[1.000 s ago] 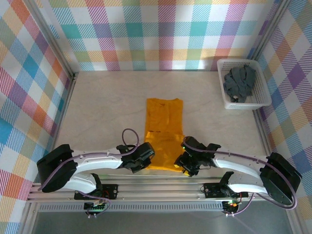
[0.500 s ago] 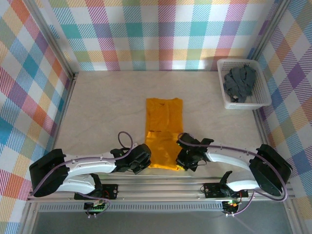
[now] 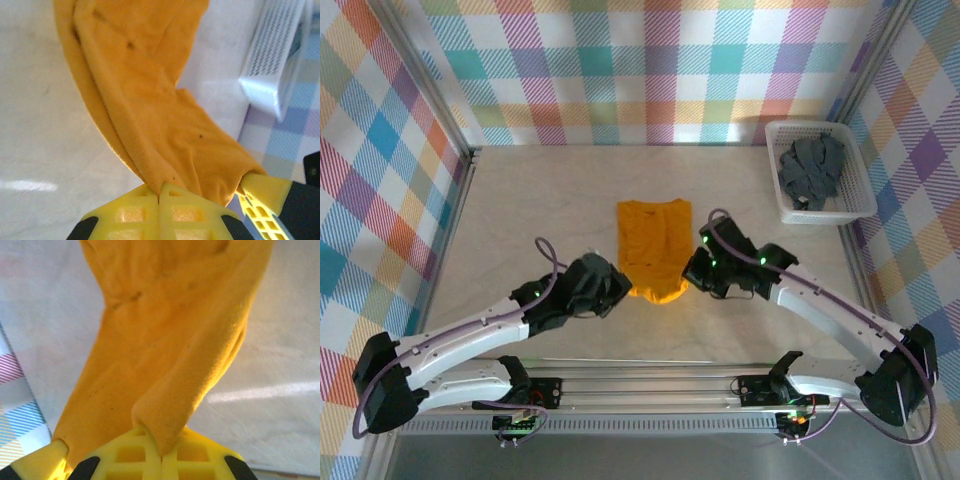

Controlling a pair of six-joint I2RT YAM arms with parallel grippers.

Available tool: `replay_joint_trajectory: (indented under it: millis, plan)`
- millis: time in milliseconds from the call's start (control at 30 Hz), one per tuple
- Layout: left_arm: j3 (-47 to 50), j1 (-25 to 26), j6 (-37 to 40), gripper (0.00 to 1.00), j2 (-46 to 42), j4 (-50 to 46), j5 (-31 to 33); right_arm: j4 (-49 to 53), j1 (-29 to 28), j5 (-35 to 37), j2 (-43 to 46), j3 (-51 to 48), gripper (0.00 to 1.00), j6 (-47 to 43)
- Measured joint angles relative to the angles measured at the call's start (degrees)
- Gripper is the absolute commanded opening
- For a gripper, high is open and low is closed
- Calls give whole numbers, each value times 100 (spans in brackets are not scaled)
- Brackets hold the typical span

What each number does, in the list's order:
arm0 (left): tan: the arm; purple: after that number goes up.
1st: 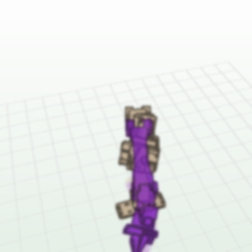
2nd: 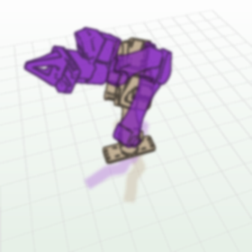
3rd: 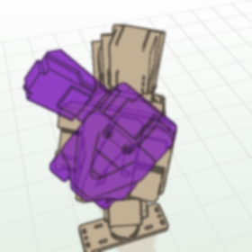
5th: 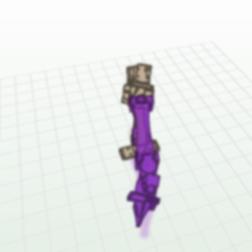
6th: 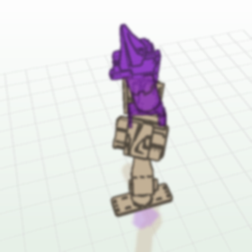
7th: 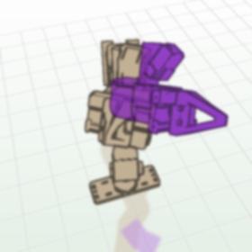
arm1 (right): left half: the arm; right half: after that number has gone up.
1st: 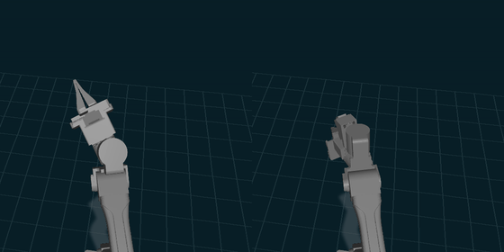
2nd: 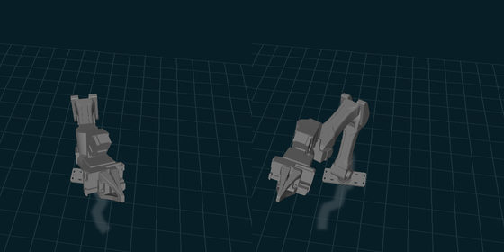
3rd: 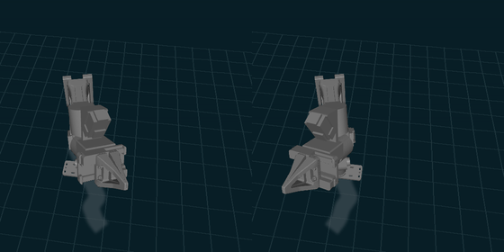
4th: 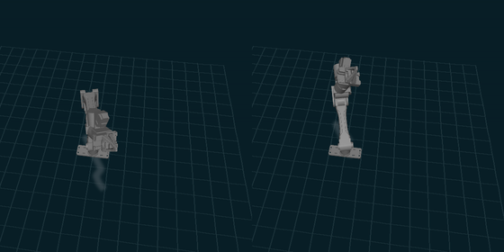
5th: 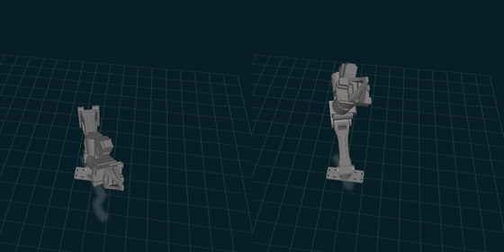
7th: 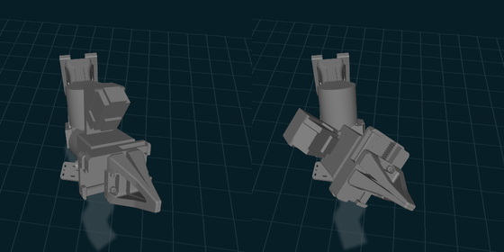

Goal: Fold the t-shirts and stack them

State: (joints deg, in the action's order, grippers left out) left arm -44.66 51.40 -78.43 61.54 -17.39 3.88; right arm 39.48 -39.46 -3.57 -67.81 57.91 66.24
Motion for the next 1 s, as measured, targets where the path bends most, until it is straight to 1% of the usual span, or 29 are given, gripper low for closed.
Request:
replay_joint_trajectory:
  millis: [133,300,400,533,600,633,667,700,767,800,833,867,900,933,1000]
  plan:
    - [-780,-719,254,0,590,-111,-361,87,656,-433,-564,761,0,-332]
    - [-1537,-1408,463,0,1351,-212,-776,44,1294,-1165,-1543,1552,0,-507]
    - [-2063,-1862,507,0,2017,-234,-1091,-57,1598,-1641,-2256,1926,0,-476]
    - [-2964,-2435,610,0,3202,-299,-1425,-251,1989,-2245,-3381,2542,0,-229]
    - [-3595,-2673,673,0,3912,-365,-1580,-326,2184,-2448,-4081,3117,13,-136]
    - [-3987,-2789,734,0,4319,-393,-1679,-358,2282,-2531,-4494,3530,23,-111]
    - [-4347,-2883,785,5,4677,-396,-1773,-402,2367,-2612,-4883,3954,34,-109]
    - [-4688,-2966,844,11,5010,-389,-1856,-437,2446,-2680,-5250,4393,41,-118]
    - [-5302,-3106,1034,45,5591,-391,-2022,-409,2588,-2822,-5943,5298,49,-245]
    - [-5475,-3141,1097,51,5751,-398,-2059,-350,2632,-2841,-6148,5598,52,-339]
    - [-5591,-3169,1213,52,5838,-461,-2081,-284,2680,-2828,-6251,5759,54,-452]
    - [-5615,-3195,1309,52,5845,-533,-2081,-170,2728,-2785,-6258,5790,58,-581]
    - [-5613,-3200,1375,51,5805,-590,-2079,-85,2758,-2732,-6181,5740,59,-686]
    - [-5560,-3189,1473,50,5705,-649,-2057,-79,2778,-2660,-5995,5530,62,-815]
    - [-5086,-3104,1567,49,5272,-614,-1906,-142,2771,-2533,-5414,4800,64,-1025]
